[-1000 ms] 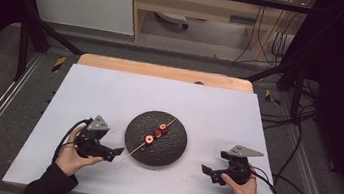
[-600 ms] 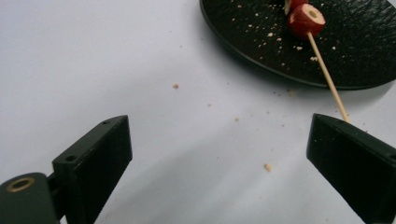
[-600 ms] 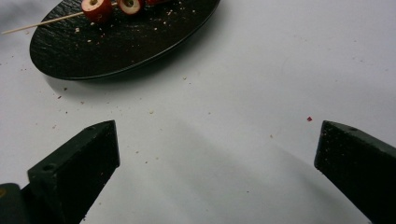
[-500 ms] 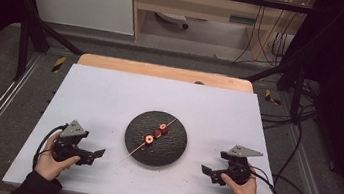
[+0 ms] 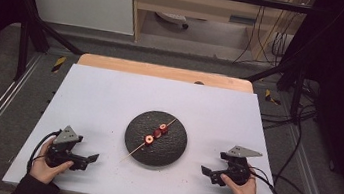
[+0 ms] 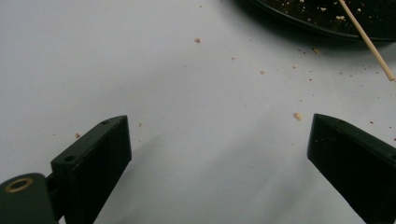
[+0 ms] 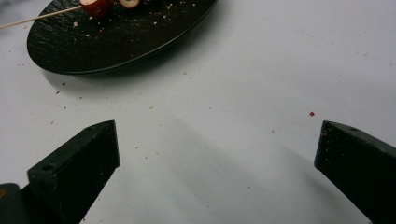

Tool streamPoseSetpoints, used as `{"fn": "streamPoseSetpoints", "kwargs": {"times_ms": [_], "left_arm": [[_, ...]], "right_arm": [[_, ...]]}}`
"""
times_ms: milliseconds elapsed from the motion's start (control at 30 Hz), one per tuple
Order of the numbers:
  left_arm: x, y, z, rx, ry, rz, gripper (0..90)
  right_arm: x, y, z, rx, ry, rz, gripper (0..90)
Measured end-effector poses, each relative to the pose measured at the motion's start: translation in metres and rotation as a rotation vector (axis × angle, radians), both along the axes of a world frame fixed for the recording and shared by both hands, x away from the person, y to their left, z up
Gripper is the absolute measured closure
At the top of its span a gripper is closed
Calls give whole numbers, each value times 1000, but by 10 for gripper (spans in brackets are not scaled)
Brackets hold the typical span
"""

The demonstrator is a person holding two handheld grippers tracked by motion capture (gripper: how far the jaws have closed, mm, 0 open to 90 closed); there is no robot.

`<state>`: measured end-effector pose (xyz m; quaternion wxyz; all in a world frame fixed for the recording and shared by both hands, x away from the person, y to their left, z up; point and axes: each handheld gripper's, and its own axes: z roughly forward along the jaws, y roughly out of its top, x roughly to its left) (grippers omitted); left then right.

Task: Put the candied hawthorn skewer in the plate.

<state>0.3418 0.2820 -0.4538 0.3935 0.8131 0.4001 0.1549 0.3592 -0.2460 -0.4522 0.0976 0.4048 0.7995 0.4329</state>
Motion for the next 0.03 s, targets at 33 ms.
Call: {"fn": "streamPoseSetpoints", "kwargs": {"times_ms": [33], "left_arm": [[0,0,0,0,1,-2,61]], "right_arm": [[0,0,0,0,0,0,6]]}}
